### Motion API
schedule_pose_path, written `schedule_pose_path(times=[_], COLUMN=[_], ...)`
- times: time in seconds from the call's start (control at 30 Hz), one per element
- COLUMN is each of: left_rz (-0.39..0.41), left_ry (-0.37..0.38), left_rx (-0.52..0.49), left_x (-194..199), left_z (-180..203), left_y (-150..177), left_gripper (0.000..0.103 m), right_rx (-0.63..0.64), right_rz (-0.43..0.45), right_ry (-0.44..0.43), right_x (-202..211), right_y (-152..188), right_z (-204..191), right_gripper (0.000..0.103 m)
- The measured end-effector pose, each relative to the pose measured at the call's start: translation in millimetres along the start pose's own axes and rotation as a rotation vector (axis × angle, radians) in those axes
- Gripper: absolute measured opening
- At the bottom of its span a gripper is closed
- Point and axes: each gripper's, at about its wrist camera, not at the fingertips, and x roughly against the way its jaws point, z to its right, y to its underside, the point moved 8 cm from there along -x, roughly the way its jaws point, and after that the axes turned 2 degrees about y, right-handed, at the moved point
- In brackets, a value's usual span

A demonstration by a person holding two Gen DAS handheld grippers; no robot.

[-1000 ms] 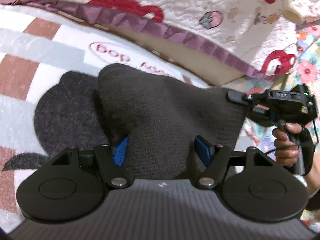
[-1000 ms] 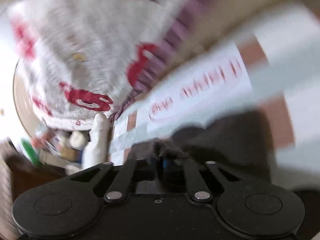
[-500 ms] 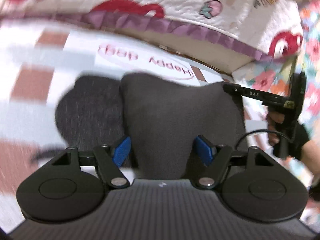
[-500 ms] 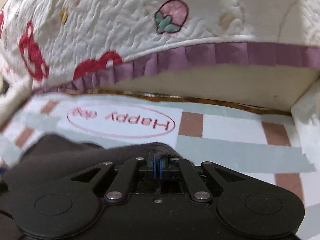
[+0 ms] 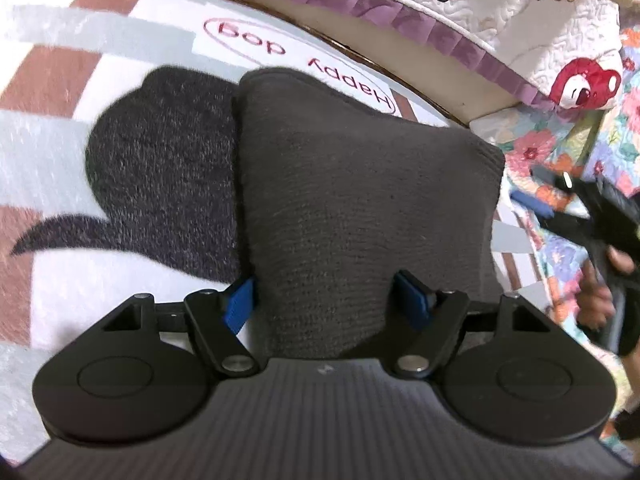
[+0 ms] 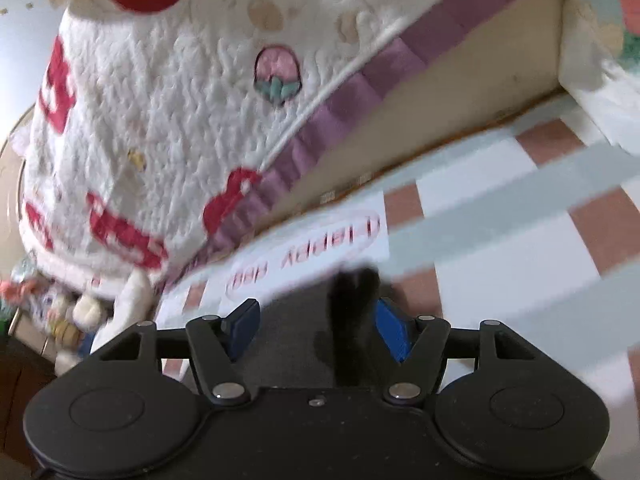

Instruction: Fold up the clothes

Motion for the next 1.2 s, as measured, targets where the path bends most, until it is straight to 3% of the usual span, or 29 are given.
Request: schedule_pose_path(times=[0.23, 0.37, 0.5, 0.53, 0.57, 0.6, 0.67, 0.8, 0.93, 1.03, 1.13, 1.2], left_rz=[0.010, 0.013, 0.014, 0.014, 0.015, 0.016, 0.019, 0.040, 0.054, 0.119, 0.133, 0.117], left_ry=[-0.045, -0.056, -0.063, -0.067, -0.071, -0.076, -0.081, -0.062, -0.073, -0.100, -0.063, -0.053], left_rx=[-0.036, -0.030, -0.026, -0.027, -0.028, -0.030, -0.038, -0.033, -0.029, -0.083, -0.087, -0.080], left_x=[3.1, 1.4, -0.4, -0.4, 0.0, 0.7, 2.2, 5.3, 13.3, 29.8, 34.3, 30.0], left_z=[3.9, 3.1, 3.1, 3.1, 3.5, 4.1, 5.6, 5.1, 4.8, 10.3, 12.6, 12.4], left_y=[-2.1, -2.2, -2.8, -2.9, -3.1, -3.4, -3.9, -6.4, -11.3, -21.7, -25.2, -23.9], left_gripper=[0.073, 0.073, 0.073, 0.073, 0.073, 0.073, 0.073, 0.073, 0.071, 0.071, 0.071, 0.071], right_rx=[0.145, 0.299, 0.458, 0.497, 0.537, 0.576, 0.655, 0.776, 0.764, 0.754, 0.745, 0.634], right_rz=[-0.162, -0.100, -0.033, -0.017, 0.000, 0.017, 0.051, 0.101, 0.080, 0.064, 0.048, 0.060], right_ry=[0.028, 0.084, 0.140, 0.155, 0.169, 0.183, 0.211, 0.254, 0.246, 0.239, 0.233, 0.229], right_x=[-11.1, -14.7, -16.9, -17.4, -17.8, -18.2, -18.9, -20.5, -24.2, -26.9, -29.5, -24.0], right_y=[68.5, 67.7, 65.2, 64.5, 63.8, 63.0, 61.4, 58.2, 55.6, 53.7, 51.7, 36.9], right_z=[-11.4, -33.3, -57.0, -63.1, -69.3, -75.6, -88.3, -108.9, -108.8, -108.8, -108.8, -89.4], right_gripper=[0.070, 0.074, 0.071, 0.053, 0.025, 0.024, 0.009, 0.009, 0.012, 0.014, 0.014, 0.014])
